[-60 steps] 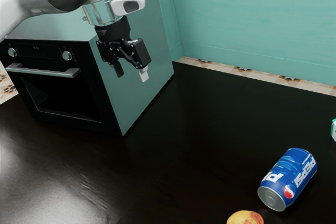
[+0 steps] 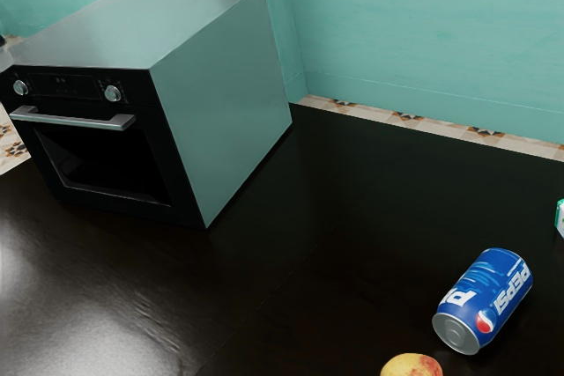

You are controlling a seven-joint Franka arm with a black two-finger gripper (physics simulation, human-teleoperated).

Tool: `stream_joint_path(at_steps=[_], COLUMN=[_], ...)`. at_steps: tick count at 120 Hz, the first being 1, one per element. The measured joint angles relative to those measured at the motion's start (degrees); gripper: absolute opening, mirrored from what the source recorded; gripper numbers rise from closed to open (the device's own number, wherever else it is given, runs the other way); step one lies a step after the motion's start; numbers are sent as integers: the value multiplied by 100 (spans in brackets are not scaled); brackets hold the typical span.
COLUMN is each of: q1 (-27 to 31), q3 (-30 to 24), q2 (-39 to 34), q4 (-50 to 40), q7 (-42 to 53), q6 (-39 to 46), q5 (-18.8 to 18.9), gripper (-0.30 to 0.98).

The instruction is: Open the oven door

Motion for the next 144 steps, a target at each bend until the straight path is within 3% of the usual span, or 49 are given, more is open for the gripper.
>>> stream_joint_path(at_steps=[8,15,24,31,52,76,91,144], q1=[-191,-271,-521,-656,-803,-801,-801,-801], q3=[1052,1944,2888,3199,3205,3102,3084,2791], q2=[-1525,-2395,-2821,-2921,-2416,-1857,-1168,33], q4=[-1969,-3114,-3886,-4272,-4567,-4586,-4222,-3632], q7=[718,1380,2221,2841,4318,5214,5502,6025], q6=[700,1338,2029,2467,3356,3956,4218,4649], q5=[-353,-676,-965,-1100,-1265,-1167,-1107,-956], gripper=[69,69,69,69,69,69,69,69])
